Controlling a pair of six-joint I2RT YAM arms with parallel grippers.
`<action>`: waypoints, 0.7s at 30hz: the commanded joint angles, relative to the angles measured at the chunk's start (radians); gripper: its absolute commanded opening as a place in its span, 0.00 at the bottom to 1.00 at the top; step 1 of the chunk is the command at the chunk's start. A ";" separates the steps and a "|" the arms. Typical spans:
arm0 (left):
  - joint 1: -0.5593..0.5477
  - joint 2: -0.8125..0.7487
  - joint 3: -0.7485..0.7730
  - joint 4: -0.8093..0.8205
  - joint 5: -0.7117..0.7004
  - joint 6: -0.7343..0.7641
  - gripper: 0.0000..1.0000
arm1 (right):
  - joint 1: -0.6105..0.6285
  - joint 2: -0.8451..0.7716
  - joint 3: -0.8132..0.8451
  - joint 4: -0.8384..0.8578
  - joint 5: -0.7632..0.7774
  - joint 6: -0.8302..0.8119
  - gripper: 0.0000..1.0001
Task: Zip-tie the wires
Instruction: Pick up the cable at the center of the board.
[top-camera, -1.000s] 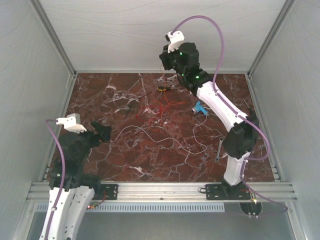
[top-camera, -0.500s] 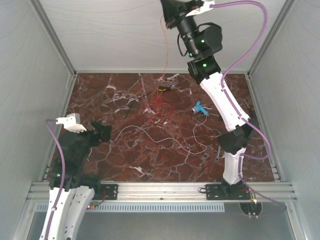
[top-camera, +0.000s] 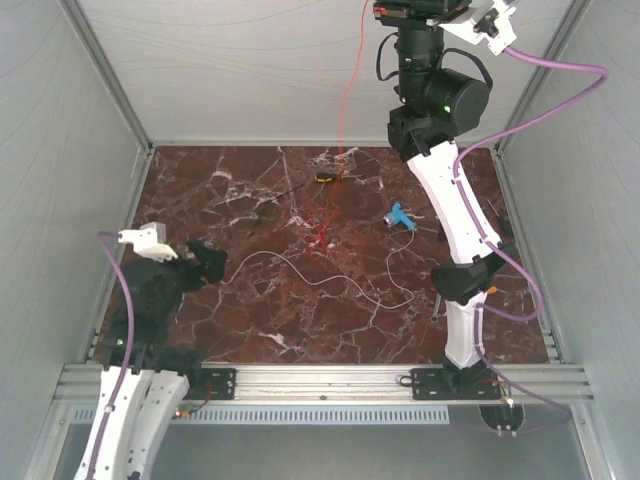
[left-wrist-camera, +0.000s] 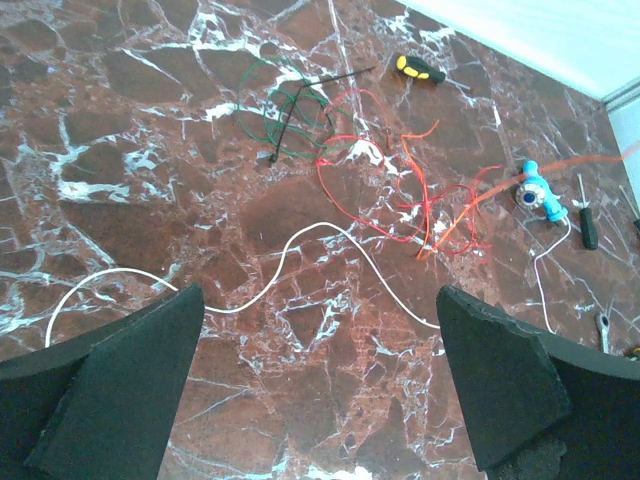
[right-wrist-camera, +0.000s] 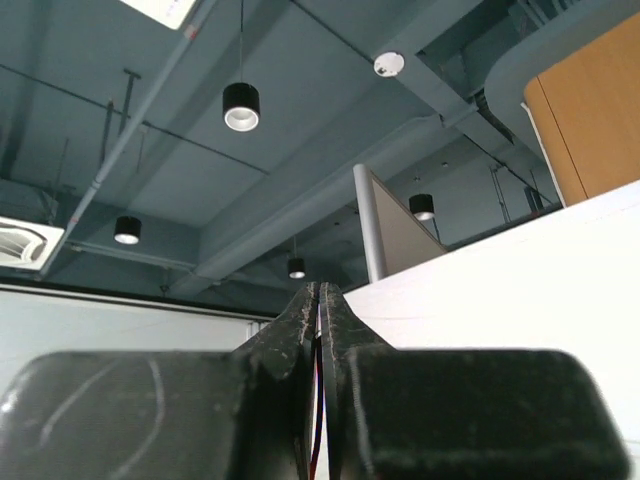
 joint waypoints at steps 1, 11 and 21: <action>-0.001 0.086 0.047 0.081 0.072 0.006 1.00 | 0.008 -0.060 0.045 0.099 0.021 0.029 0.00; -0.194 0.335 0.049 0.508 0.139 0.108 0.99 | 0.009 -0.142 -0.034 0.066 0.020 0.028 0.00; -0.455 0.760 0.035 1.019 0.177 0.305 0.99 | 0.000 -0.179 -0.122 0.061 0.020 0.034 0.00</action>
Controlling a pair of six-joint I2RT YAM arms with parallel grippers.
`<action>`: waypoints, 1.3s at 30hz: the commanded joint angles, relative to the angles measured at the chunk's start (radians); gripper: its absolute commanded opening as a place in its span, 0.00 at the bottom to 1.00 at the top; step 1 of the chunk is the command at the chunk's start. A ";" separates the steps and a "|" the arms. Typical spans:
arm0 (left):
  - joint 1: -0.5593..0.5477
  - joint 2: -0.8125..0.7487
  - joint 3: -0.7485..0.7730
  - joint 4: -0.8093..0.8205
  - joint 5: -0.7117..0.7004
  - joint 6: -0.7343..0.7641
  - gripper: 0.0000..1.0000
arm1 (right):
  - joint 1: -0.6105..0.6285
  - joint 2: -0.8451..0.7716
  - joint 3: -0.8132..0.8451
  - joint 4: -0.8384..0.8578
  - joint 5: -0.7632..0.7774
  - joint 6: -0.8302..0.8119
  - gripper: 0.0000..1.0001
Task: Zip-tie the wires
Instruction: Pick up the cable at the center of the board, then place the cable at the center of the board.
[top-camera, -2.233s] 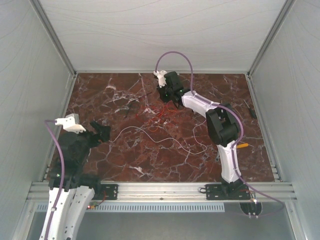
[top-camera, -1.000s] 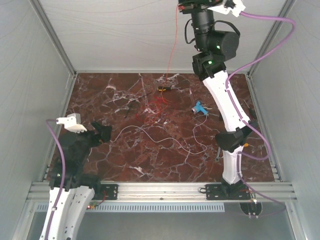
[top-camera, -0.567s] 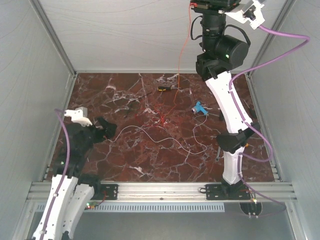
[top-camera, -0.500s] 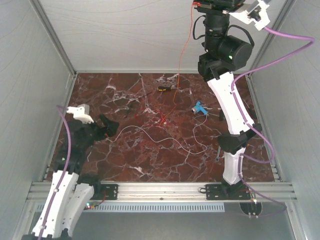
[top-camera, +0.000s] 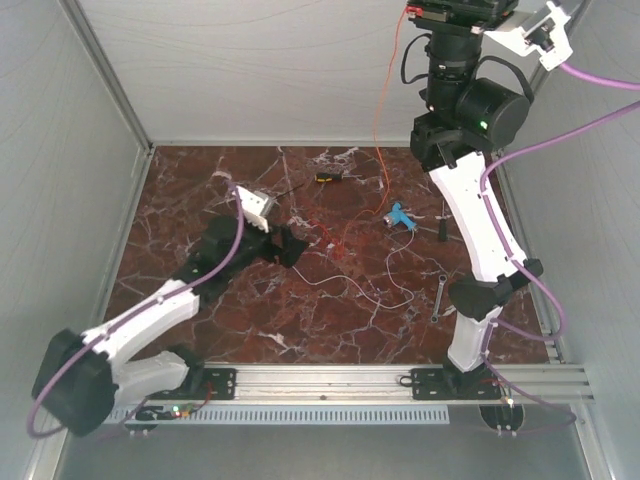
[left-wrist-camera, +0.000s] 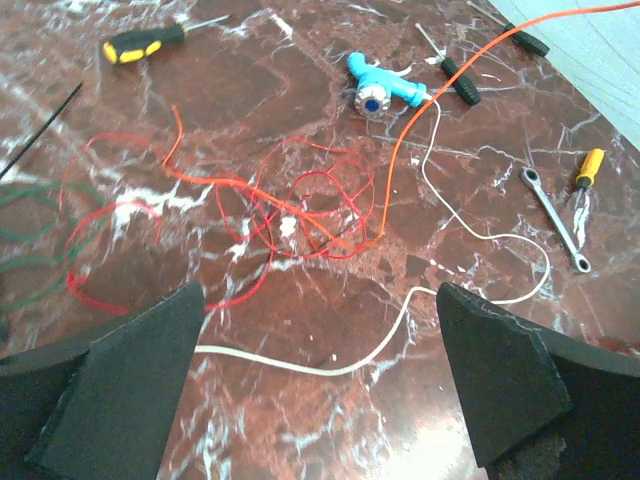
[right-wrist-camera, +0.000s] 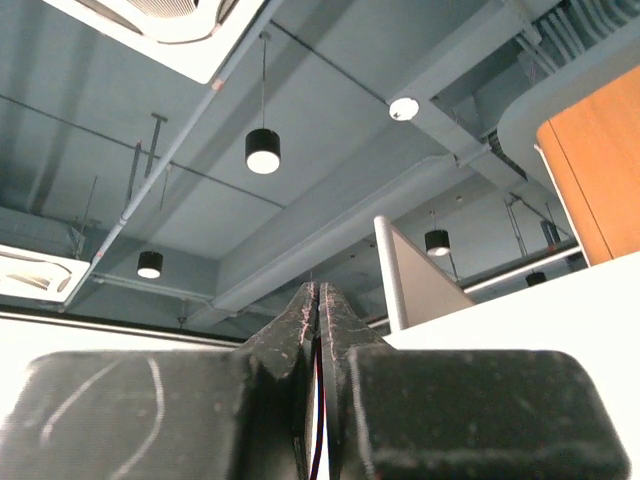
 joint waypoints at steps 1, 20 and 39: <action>-0.028 0.149 0.013 0.391 0.079 0.104 0.99 | -0.004 -0.022 -0.036 0.018 0.022 0.006 0.00; -0.060 0.711 0.286 0.584 0.260 0.091 0.82 | -0.095 -0.158 -0.241 0.059 0.042 0.061 0.00; -0.134 0.866 0.362 0.627 0.173 0.011 0.55 | -0.132 -0.215 -0.334 0.077 0.050 0.093 0.00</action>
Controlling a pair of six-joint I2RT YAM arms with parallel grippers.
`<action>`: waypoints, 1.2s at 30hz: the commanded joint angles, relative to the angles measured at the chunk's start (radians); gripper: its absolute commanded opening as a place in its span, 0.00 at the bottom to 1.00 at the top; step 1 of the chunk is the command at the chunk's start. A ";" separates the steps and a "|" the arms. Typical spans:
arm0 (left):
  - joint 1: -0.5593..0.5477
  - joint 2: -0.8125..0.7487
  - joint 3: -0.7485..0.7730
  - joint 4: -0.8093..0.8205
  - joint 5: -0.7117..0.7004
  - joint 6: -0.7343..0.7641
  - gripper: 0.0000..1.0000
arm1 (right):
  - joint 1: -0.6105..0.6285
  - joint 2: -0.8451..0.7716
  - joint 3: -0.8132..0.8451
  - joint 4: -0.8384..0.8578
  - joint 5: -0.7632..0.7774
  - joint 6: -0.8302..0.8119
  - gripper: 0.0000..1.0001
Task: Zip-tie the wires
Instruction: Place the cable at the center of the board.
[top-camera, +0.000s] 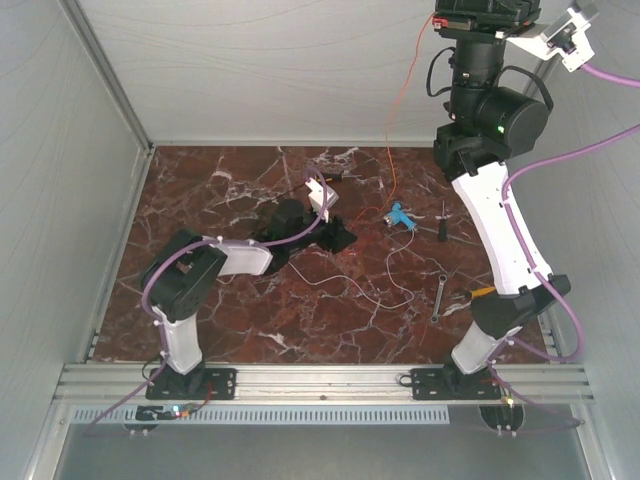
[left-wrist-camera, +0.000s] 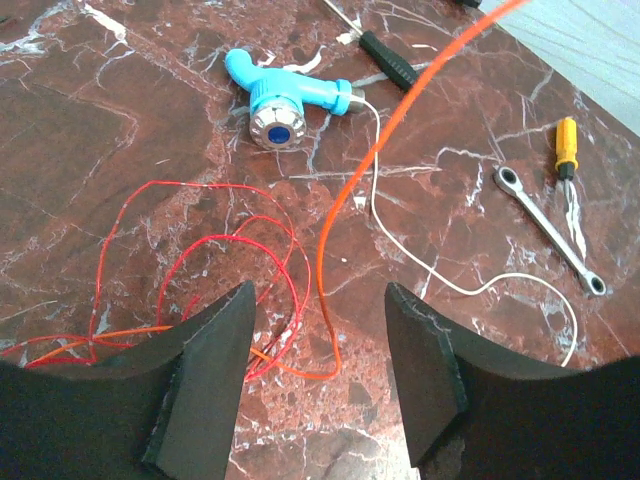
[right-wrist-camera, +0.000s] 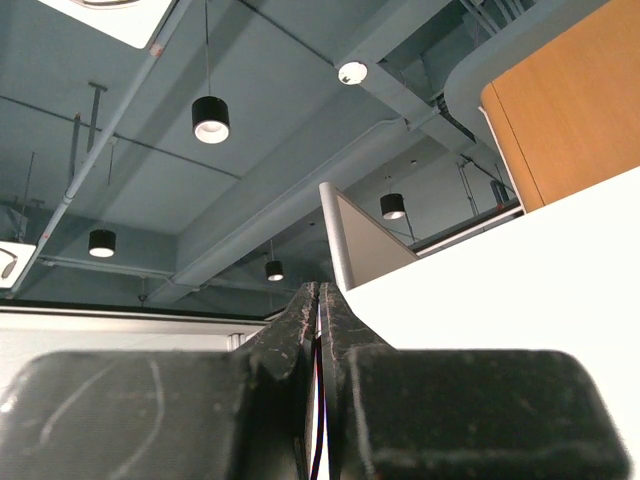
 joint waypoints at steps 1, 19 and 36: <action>-0.009 0.028 0.065 0.078 -0.057 -0.023 0.53 | -0.006 -0.046 -0.012 0.049 0.019 0.012 0.00; -0.036 -0.018 0.098 -0.002 -0.108 -0.011 0.00 | -0.042 -0.116 -0.099 0.067 0.031 0.011 0.00; 0.003 -0.199 0.524 -0.414 -0.156 0.110 0.00 | -0.077 -0.244 -0.276 0.100 0.056 0.011 0.00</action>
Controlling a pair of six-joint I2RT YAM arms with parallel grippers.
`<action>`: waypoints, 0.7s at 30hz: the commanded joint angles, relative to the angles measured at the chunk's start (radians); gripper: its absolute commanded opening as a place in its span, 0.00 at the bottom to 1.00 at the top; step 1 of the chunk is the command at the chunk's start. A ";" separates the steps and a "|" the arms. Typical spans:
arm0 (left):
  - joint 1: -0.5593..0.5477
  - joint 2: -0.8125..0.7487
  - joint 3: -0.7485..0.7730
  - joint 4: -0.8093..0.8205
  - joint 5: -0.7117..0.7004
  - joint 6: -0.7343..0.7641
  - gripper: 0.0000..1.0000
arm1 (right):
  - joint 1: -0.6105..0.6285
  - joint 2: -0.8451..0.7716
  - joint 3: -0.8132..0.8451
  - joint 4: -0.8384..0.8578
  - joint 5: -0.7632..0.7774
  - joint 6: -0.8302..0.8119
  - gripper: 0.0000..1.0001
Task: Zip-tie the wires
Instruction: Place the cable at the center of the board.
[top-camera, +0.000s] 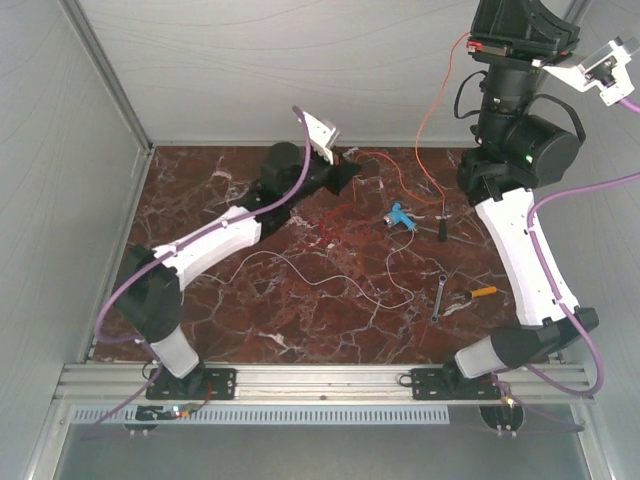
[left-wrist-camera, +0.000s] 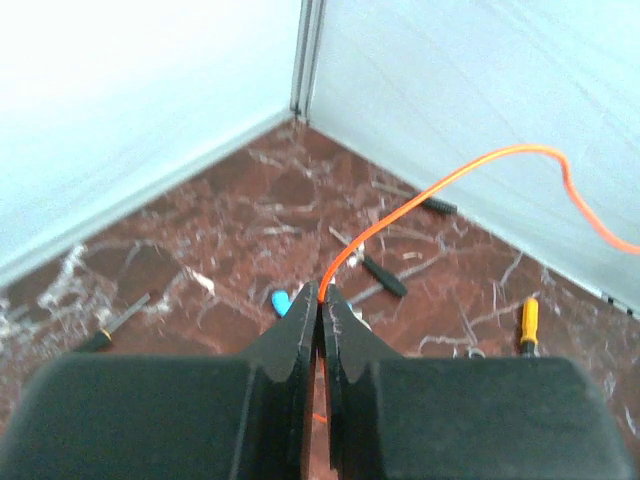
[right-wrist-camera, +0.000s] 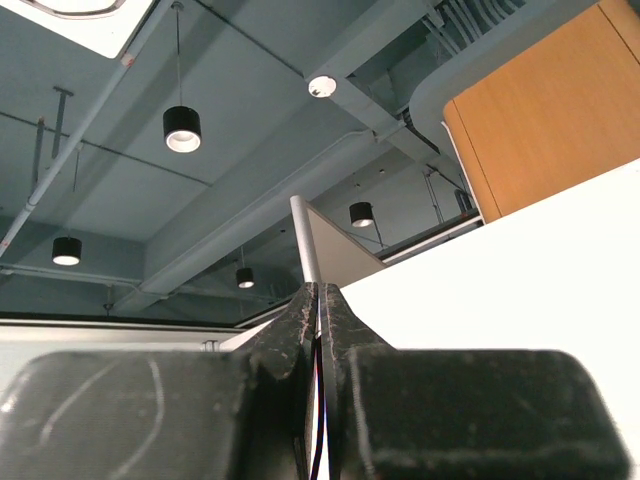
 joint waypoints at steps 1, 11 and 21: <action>0.032 -0.022 0.168 -0.098 -0.001 0.021 0.00 | -0.010 -0.053 -0.035 0.058 0.030 -0.001 0.00; 0.133 -0.021 0.440 -0.152 0.093 -0.010 0.00 | -0.023 -0.122 -0.156 0.060 0.062 0.007 0.00; 0.146 -0.172 0.438 -0.390 -0.057 0.234 0.00 | -0.063 -0.254 -0.406 0.034 0.139 0.072 0.00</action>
